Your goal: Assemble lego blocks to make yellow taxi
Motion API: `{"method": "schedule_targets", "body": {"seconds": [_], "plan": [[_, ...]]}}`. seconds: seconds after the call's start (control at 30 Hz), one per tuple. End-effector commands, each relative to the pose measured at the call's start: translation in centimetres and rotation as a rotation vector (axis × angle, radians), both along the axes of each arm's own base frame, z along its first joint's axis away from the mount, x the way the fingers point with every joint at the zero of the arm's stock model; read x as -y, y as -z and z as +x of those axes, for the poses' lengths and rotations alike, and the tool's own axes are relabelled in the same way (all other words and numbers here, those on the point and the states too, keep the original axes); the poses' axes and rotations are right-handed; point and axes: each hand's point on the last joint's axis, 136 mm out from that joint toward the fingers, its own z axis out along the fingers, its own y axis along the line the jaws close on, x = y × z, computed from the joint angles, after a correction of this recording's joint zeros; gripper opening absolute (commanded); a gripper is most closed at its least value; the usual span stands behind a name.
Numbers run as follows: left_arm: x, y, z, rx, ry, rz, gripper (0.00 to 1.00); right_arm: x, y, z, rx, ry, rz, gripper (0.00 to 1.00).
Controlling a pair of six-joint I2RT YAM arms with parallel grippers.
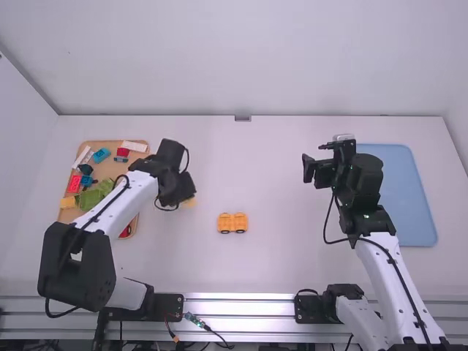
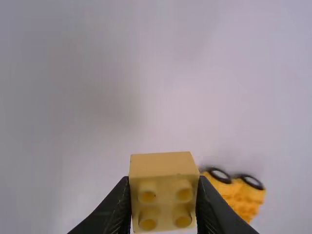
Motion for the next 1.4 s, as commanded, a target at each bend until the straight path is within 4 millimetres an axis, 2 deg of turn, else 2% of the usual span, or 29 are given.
{"method": "schedule_targets", "body": {"seconds": [0.0,0.07,0.17,0.2,0.27,0.4,0.47,0.5,0.53,0.6,0.73,0.93,1.07,1.13,1.17,1.27,1.37], "plan": [[-2.7,0.4,-0.2,-0.005,0.006,0.147,0.02,-0.2,-1.5,0.3,0.033,-0.007,0.009,0.99],[-3.0,0.3,0.0,0.006,0.04,0.192,0.02,-0.2,-1.6,0.3,0.034,-0.007,0.008,0.99],[-2.4,0.1,0.8,0.053,0.352,0.246,0.01,-0.2,-1.6,0.3,0.034,-0.007,0.008,0.99],[-2.3,0.1,0.8,0.057,0.394,0.249,0.01,-0.2,-1.6,0.3,0.034,-0.007,0.008,0.99],[-1.5,0.2,0.5,0.069,0.646,0.269,0.02,-0.2,-1.6,0.3,0.034,-0.008,0.008,0.99],[-1.5,0.2,0.6,0.093,0.894,0.321,0.02,-0.2,-1.6,0.3,0.035,-0.008,0.006,0.99],[-0.4,-0.4,2.3,0.195,1.066,0.36,0.01,-0.2,-1.7,0.4,0.039,-0.008,0.008,0.99],[-0.4,-0.4,2.3,0.195,1.066,0.36,0.01,-0.2,-1.7,0.4,0.039,-0.008,0.008,0.99],[0.5,-0.7,2.8,0.247,1.138,0.355,0.01,-0.2,-1.7,0.4,0.042,-0.008,0.005,0.99],[2.0,-0.7,2.2,0.306,1.346,0.322,0.01,-0.2,-1.9,0.4,0.049,-0.009,0.005,0.99],[2.8,0.1,0.0,0.308,1.63,0.285,0.01,-0.2,-2.2,0.6,0.062,-0.009,0.006,0.99],[2.9,1.0,-0.3,0.299,1.698,0.287,0.01,-0.2,-2.1,0.5,0.059,-0.011,-0.001,0.99],[3.6,3.3,-1.9,0.229,1.828,0.232,0.02,-0.2,-2.1,0.6,0.063,-0.008,-0.001,0.99],[3.6,5.3,-2.3,0.147,1.872,0.231,0.02,-0.2,-2.2,0.6,0.067,-0.008,-0.001,0.99],[3.4,6.6,-1.9,0.096,1.86,0.261,0.01,-0.2,-2.3,0.6,0.068,-0.008,-0.001,0.99],[3.4,8.0,-1.6,0.062,1.867,0.276,0.01,-0.2,-2.3,0.6,0.071,-0.009,-0.001,0.99],[3.5,8.6,-2.2,0.043,1.879,0.243,0.02,-0.2,-2.5,0.7,0.077,-0.008,0.0,0.99]]}}
